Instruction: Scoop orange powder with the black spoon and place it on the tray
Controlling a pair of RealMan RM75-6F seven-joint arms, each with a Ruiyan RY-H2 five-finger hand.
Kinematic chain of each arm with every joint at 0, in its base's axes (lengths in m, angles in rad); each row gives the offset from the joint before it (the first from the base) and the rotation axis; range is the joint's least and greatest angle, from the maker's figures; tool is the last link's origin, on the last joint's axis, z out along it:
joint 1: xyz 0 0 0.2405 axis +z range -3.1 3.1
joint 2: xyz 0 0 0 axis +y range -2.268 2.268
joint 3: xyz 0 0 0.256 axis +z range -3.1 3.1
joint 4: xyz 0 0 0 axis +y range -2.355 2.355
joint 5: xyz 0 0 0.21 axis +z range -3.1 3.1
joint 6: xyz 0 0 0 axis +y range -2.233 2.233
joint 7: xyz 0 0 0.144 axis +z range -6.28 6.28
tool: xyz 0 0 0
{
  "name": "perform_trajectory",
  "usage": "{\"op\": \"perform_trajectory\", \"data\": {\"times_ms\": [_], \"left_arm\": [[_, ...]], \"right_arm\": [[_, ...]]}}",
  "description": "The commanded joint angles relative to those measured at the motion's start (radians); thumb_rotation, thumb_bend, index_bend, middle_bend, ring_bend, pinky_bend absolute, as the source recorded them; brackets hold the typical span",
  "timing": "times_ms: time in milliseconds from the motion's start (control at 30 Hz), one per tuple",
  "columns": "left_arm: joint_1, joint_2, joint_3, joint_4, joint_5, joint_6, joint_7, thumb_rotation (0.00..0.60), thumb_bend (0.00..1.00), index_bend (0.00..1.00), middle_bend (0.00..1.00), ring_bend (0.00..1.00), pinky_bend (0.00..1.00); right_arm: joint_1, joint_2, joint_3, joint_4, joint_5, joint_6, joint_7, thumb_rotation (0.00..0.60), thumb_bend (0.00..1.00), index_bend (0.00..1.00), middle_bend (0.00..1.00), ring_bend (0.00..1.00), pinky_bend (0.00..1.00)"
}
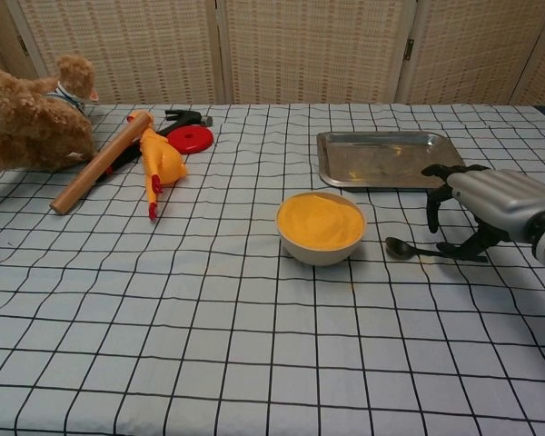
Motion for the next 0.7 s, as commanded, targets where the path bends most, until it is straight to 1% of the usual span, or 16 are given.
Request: {"op": "perform_trajectory", "data": {"times_ms": [33, 400, 567, 700], "left_arm": [[-0.001, 0.001, 0.0, 0.0, -0.001, -0.001, -0.001, 0.6, 0.31, 0.0, 0.0, 0.0, 0.03], [-0.001, 0.005, -0.001, 0.001, -0.006, -0.003, -0.007, 0.6, 0.31, 0.0, 0.0, 0.0, 0.03], [-0.002, 0.007, -0.001, -0.004, -0.007, -0.005, -0.006, 0.6, 0.31, 0.0, 0.0, 0.0, 0.03], [-0.002, 0.007, -0.001, 0.002, -0.009, -0.006, -0.013, 0.6, 0.31, 0.0, 0.0, 0.0, 0.03]], "right_arm": [[0.011, -0.014, 0.0, 0.016, 0.014, -0.011, -0.006, 0.6, 0.29, 0.5, 0.0, 0.0, 0.0], [0.041, -0.049, -0.01, 0.061, 0.05, -0.043, -0.005, 0.6, 0.29, 0.51, 0.0, 0.0, 0.0], [0.05, -0.058, -0.013, 0.072, 0.058, -0.048, -0.001, 0.6, 0.31, 0.53, 0.0, 0.0, 0.0], [0.054, -0.062, -0.017, 0.079, 0.067, -0.049, -0.005, 0.6, 0.32, 0.54, 0.0, 0.0, 0.0]]}}
